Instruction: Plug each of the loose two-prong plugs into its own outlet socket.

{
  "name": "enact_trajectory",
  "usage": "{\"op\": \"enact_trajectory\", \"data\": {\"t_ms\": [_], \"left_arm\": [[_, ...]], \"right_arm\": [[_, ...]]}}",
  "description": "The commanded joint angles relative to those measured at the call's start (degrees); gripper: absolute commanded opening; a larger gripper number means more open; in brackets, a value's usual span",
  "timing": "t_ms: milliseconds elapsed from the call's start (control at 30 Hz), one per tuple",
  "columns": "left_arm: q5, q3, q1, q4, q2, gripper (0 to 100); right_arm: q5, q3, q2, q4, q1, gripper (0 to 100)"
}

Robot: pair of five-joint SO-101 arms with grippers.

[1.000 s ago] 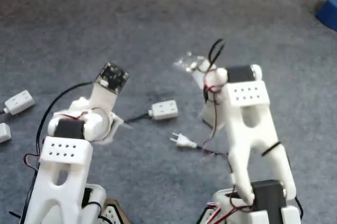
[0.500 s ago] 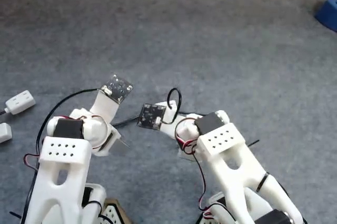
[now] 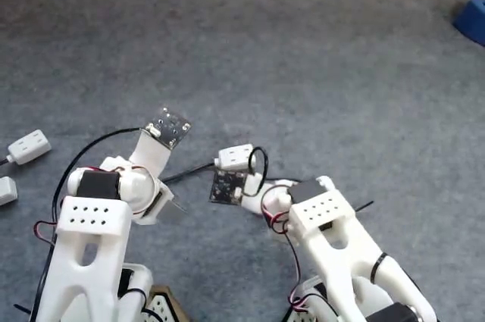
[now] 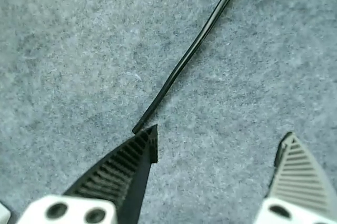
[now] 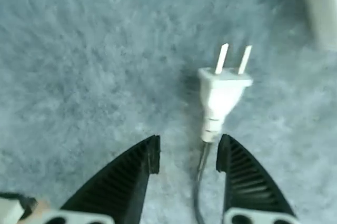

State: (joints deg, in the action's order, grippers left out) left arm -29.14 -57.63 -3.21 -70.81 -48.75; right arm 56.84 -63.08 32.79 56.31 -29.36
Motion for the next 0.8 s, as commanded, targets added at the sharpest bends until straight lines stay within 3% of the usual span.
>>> {"op": "enact_trajectory", "data": {"t_ms": [0,133,233,767], "left_arm": [[-0.5,0.7,-0.3,-0.7,-0.6,35],[-0.5,0.6,-0.3,-0.7,-0.6,35],[-0.5,0.6,-0.3,-0.7,-0.7,35],[-0.5,0.6,-0.4,-0.7,-0.8,35]], "right_arm": [[-6.2,1.3,1.8,-3.3,0.6,18.0],[-18.2,2.9,1.3,-7.1,0.5,18.0],[-23.2,2.8,1.2,-10.3,0.5,18.0],[-16.8,0.6,-2.6,-8.2,-3.9,18.0]]}}
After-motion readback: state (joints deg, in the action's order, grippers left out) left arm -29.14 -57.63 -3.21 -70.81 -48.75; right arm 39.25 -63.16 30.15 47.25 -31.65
